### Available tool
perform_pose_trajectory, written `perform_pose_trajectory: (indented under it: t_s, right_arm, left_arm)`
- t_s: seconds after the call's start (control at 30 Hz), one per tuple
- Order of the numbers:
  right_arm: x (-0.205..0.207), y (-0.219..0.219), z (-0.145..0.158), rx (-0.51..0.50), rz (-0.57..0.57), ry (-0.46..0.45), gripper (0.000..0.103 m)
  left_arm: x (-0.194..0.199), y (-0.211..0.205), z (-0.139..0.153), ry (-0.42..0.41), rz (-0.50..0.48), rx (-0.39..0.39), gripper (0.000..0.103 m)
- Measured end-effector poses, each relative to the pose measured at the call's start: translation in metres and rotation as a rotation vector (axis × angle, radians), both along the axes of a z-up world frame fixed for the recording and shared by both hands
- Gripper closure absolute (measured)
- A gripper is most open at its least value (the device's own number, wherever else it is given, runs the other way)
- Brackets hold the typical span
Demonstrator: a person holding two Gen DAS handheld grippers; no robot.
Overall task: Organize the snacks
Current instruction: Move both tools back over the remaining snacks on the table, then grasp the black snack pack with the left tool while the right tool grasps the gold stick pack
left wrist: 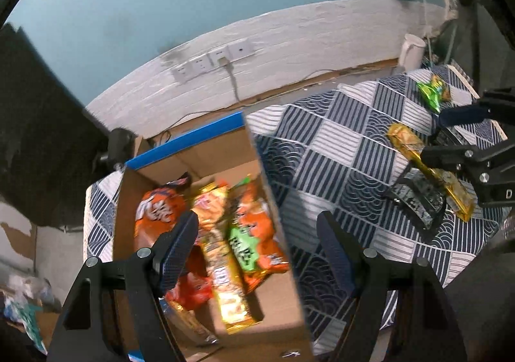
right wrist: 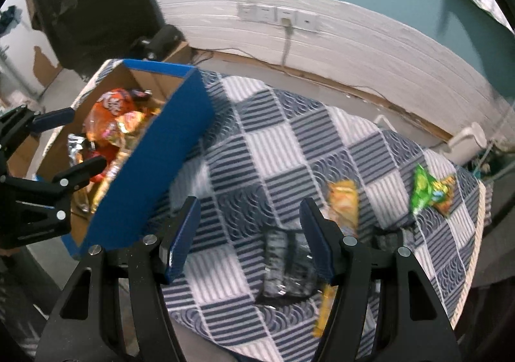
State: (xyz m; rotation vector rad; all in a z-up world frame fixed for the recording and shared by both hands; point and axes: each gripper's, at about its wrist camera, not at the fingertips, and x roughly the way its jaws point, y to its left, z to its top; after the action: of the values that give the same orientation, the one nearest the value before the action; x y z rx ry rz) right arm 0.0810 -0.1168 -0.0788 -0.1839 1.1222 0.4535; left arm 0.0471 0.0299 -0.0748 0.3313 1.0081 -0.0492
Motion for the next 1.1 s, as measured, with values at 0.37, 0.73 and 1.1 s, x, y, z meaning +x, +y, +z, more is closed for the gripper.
perform_pose_trajectory:
  t_s: [0.37,0.73,1.1]
  right_arm:
    - [0.0,-0.064,-0.028,-0.029,-0.107,0.048,0.038]
    - [0.0,-0.101,-0.079,-0.066,-0.148,0.14,0.038]
    - [-0.001,-0.108,-0.126,-0.096,-0.135,0.232,0.038]
  left_arm:
    - [0.009,-0.065,-0.025,0.072,-0.099,0.013,0.026]
    - [0.023,-0.107,-0.07,0.169,-0.106,0.015,0.026]
    - [0.026,-0.126,-0.106,0.258,-0.106,0.034,0.026]
